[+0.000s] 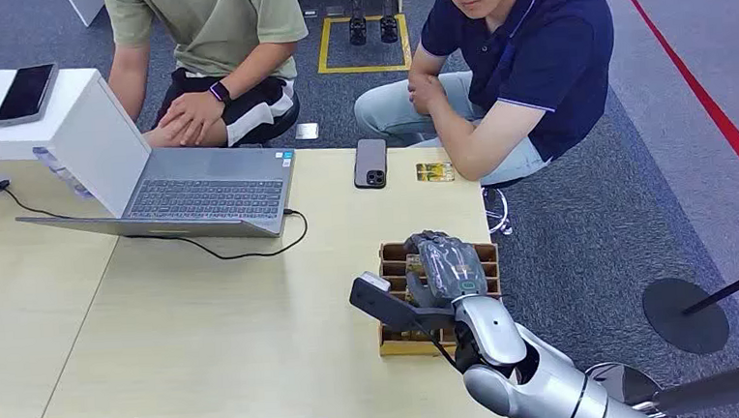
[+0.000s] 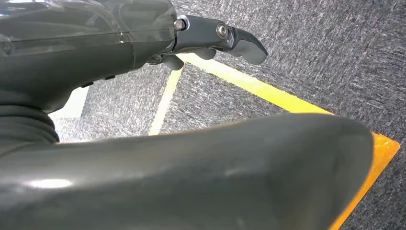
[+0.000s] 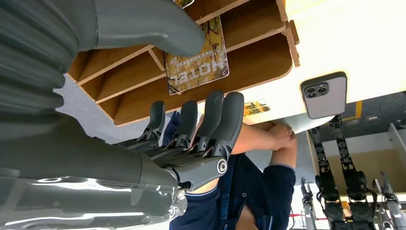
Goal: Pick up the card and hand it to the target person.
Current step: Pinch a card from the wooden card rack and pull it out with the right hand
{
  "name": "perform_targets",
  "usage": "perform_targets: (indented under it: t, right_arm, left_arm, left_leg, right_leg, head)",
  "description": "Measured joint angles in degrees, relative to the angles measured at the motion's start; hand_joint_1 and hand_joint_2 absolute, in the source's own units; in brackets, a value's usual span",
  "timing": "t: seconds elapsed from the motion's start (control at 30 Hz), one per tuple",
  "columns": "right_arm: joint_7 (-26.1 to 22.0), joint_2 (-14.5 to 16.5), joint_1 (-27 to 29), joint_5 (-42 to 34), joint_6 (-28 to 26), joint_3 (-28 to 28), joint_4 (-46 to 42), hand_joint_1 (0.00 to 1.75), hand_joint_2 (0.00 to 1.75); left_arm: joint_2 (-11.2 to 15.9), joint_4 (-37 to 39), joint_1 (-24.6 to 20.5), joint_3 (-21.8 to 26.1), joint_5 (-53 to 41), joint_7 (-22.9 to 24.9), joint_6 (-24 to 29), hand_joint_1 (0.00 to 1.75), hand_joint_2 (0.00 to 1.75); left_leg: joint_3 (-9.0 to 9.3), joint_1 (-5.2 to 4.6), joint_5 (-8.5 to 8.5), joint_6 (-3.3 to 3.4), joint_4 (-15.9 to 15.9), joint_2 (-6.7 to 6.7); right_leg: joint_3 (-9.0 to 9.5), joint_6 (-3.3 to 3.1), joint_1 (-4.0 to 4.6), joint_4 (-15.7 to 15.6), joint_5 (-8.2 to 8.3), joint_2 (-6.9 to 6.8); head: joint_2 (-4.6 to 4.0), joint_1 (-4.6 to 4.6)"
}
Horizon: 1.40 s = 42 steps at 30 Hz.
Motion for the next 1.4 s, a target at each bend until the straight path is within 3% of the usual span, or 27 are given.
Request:
perform_targets:
  t: [0.57,1.4]
  right_arm:
    - [0.52,-0.01,0.08,-0.22,0.89,0.17,0.03,0.82,1.75]
    - [1.44,-0.15,0.6,-0.35,1.25,0.11,0.55,0.79,1.75]
  left_arm:
    - [0.0,0.0,0.0,0.0,0.1,0.05,0.0,0.0,0.0]
    - [0.07,0.0,0.01,0.0,0.17,0.26,0.05,0.0,0.0]
  left_leg:
    - [0.0,0.0,0.0,0.0,0.0,0.0]
    - [0.02,0.0,0.0,0.0,0.0,0.01]
  right_leg:
    - [0.0,0.0,0.0,0.0,0.0,0.0]
    - [-0.01,0.0,0.0,0.0,0.0,0.02]
  head:
    - [0.0,0.0]
    - [0.0,0.0]
